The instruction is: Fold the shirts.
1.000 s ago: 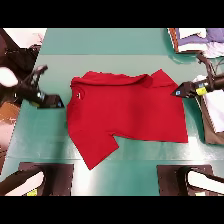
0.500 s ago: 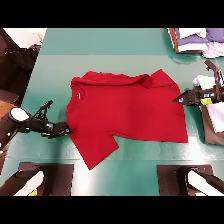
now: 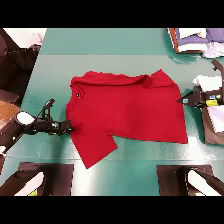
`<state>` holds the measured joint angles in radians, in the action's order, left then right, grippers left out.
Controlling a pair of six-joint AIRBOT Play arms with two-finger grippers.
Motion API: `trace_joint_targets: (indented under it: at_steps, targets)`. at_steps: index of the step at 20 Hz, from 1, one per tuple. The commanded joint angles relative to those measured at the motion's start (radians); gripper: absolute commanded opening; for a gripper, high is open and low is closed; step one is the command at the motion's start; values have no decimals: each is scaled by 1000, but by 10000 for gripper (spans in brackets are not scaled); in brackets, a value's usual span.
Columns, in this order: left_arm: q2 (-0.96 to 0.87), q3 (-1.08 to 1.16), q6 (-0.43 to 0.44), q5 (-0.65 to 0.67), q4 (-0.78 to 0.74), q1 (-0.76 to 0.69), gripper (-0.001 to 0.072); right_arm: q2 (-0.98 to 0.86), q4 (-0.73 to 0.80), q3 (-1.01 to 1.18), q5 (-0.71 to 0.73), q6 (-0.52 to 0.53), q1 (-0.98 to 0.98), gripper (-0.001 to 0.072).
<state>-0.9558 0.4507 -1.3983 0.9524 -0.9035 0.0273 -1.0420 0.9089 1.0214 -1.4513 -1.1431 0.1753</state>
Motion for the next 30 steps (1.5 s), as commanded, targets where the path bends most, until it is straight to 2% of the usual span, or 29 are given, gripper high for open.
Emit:
trace_joint_targets:
  at_steps: [1, 3, 7, 10, 16, 21, 22, 24, 25, 26, 30]
  targets:
    - [5, 64, 19, 32, 21, -6, 25, 3, 144, -26, -67, -23, 88, 409]
    - [5, 115, 46, 59, 22, -6, 25, 3, 235, -121, -77, -31, 167, 410]
    - [5, 145, 63, 71, 22, -6, 26, -13, 245, -323, -34, -33, 337, 410]
    - [5, 145, 71, 73, 22, -6, 26, -78, 245, -378, -6, -27, 424, 410]
    - [5, 145, 72, 70, 21, -6, 26, -174, 246, -377, 37, -18, 444, 408]
    - [5, 145, 72, 74, 22, -6, 26, -223, 287, -380, 28, -19, 327, 395]
    - [5, 145, 72, 79, 21, -6, 26, -220, 289, -380, 31, -19, 297, 286]
    - [5, 145, 72, 95, 21, -6, 26, -197, 289, -380, 37, -19, 254, 158]
    - [8, 146, 72, 108, 20, -6, 26, -177, 289, -380, 34, -19, 238, 36]
    - [17, 148, 71, 112, 12, -6, 25, -152, 288, -380, 32, -19, 226, 15]
    - [126, 244, 61, 108, 5, -6, 24, -3, 249, -312, 36, -23, 172, 14]
